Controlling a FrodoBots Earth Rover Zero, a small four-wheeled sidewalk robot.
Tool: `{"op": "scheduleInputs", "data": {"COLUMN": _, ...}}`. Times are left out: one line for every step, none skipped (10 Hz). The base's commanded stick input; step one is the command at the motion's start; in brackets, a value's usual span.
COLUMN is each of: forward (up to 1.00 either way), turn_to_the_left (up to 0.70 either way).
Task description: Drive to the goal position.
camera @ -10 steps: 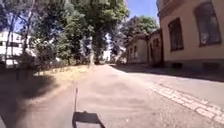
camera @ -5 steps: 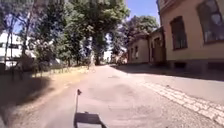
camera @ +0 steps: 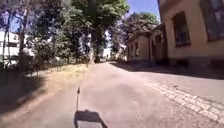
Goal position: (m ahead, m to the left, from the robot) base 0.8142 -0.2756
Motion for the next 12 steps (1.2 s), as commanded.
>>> {"op": "scheduleInputs", "data": {"forward": 0.7, "turn_to_the_left": 0.0}}
{"op": "scheduleInputs", "data": {"forward": 0.7, "turn_to_the_left": 0.0}}
{"op": "scheduleInputs", "data": {"forward": 0.7, "turn_to_the_left": 0.0}}
{"op": "scheduleInputs", "data": {"forward": 0.7, "turn_to_the_left": 0.0}}
{"op": "scheduleInputs", "data": {"forward": 0.7, "turn_to_the_left": -0.05}}
{"op": "scheduleInputs", "data": {"forward": 0.7, "turn_to_the_left": -0.12}}
{"op": "scheduleInputs", "data": {"forward": 0.7, "turn_to_the_left": -0.1}}
{"op": "scheduleInputs", "data": {"forward": 0.7, "turn_to_the_left": -0.07}}
{"op": "scheduleInputs", "data": {"forward": 0.7, "turn_to_the_left": -0.05}}
{"op": "scheduleInputs", "data": {"forward": 0.7, "turn_to_the_left": -0.02}}
{"op": "scheduleInputs", "data": {"forward": 0.7, "turn_to_the_left": 0.0}}
{"op": "scheduleInputs", "data": {"forward": 0.7, "turn_to_the_left": 0.0}}
